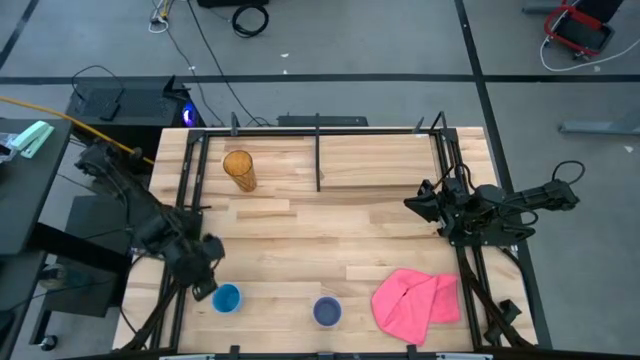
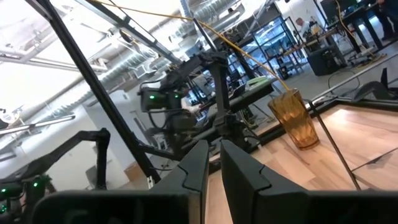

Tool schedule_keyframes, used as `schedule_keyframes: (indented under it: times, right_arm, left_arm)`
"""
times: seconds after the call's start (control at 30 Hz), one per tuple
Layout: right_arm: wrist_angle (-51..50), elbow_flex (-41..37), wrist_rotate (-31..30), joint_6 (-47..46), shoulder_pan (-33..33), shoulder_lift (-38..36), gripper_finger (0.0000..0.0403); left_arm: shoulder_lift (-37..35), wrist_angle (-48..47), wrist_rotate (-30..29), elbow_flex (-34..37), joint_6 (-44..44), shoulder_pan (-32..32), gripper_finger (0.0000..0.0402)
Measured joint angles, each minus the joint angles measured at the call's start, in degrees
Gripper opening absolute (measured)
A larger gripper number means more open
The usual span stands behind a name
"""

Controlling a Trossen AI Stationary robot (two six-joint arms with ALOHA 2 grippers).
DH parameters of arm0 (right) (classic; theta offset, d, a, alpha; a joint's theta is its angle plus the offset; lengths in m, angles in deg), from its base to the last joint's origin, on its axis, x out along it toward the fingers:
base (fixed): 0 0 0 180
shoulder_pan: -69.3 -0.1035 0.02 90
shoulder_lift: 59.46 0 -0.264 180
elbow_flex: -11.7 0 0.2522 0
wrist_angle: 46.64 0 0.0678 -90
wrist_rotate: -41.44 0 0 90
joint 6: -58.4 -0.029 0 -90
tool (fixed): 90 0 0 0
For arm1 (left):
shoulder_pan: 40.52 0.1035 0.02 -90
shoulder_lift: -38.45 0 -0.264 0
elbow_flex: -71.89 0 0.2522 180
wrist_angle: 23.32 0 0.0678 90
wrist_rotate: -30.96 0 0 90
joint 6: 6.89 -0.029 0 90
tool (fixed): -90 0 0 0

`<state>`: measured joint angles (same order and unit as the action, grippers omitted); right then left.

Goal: Stack small to large cups/mugs on shelf
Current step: Put the blue cup on the shelf

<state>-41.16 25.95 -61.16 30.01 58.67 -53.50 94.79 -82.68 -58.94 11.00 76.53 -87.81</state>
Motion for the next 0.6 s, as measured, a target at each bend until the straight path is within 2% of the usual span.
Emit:
schedule_keyframes:
  times: [0.1,0.27,0.6]
  right_arm:
    - [0.0,0.0,0.0,-0.2,0.0,0.0,0.0050]
    - [0.0,0.0,0.0,-0.2,0.0,0.0,0.0050]
    - [-2.4,0.0,0.0,-1.8,0.0,0.0,0.0050]
  left_arm:
    - [2.5,2.0,-2.8,0.0,2.8,-3.0,0.0012]
    - [7.0,-5.1,-0.6,0.0,9.8,-5.8,0.0013]
    - [8.0,-5.2,-0.1,0.0,11.3,-5.9,0.0031]
